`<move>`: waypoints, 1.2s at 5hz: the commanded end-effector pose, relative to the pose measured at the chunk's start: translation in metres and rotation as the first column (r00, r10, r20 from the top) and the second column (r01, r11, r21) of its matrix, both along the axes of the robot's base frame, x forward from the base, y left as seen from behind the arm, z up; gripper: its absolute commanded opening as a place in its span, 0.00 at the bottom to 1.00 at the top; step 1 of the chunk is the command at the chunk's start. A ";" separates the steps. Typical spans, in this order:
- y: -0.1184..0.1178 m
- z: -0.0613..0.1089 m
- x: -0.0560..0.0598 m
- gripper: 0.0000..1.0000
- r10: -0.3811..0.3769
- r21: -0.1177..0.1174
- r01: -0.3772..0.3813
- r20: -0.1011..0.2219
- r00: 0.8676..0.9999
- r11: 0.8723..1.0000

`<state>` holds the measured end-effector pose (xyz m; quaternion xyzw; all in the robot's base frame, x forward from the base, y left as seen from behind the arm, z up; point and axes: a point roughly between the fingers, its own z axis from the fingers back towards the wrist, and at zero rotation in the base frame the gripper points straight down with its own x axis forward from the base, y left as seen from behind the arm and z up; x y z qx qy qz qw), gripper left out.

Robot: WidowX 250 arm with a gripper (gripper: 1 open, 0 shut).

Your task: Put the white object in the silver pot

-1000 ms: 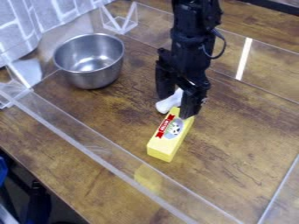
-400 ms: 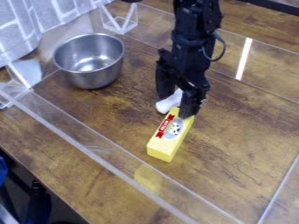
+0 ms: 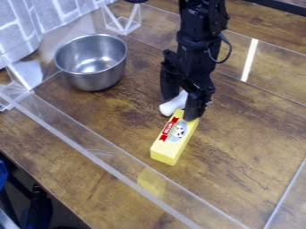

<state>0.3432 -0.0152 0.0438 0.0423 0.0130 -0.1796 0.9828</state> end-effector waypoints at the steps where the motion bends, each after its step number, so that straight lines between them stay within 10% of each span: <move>1: -0.001 0.015 0.011 1.00 -0.008 -0.001 0.008 0.063 0.998 1.000; 6: 0.007 0.027 0.014 1.00 0.008 0.016 -0.010 0.105 0.994 1.000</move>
